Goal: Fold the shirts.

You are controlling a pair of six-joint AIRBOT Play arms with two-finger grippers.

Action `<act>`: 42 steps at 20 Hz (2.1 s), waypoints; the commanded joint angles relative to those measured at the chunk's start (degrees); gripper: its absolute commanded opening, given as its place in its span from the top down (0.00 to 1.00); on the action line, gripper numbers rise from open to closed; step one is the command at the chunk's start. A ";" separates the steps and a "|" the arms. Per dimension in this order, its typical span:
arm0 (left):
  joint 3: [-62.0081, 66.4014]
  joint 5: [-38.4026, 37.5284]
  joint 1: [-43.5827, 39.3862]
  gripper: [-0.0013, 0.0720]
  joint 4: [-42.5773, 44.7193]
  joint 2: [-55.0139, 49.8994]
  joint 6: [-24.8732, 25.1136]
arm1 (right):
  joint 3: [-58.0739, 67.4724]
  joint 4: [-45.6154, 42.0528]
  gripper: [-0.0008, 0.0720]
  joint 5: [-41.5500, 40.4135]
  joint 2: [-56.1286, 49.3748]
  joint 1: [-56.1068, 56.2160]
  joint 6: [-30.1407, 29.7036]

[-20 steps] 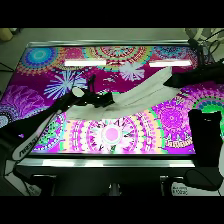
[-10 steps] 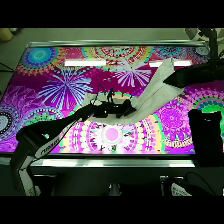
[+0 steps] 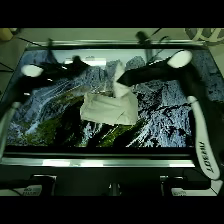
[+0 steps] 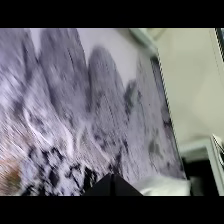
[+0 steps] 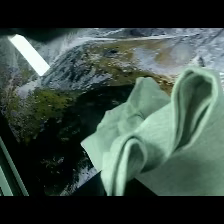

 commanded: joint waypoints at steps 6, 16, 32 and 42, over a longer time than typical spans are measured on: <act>0.02 -10.45 18.97 0.95 27.50 25.59 -7.69 | 0.04 18.97 0.45 -14.67 -20.76 13.42 -0.74; 0.02 -11.39 19.04 0.95 30.03 25.88 -7.45 | -0.04 -26.51 0.11 16.98 -9.97 -7.96 10.27; 0.02 -15.21 18.80 0.94 29.94 25.81 -7.50 | -9.44 5.77 0.96 5.79 -14.40 -13.94 -0.70; 0.02 -14.21 18.82 0.94 31.10 25.68 -5.31 | 0.02 -8.39 0.96 20.13 2.97 -48.78 4.94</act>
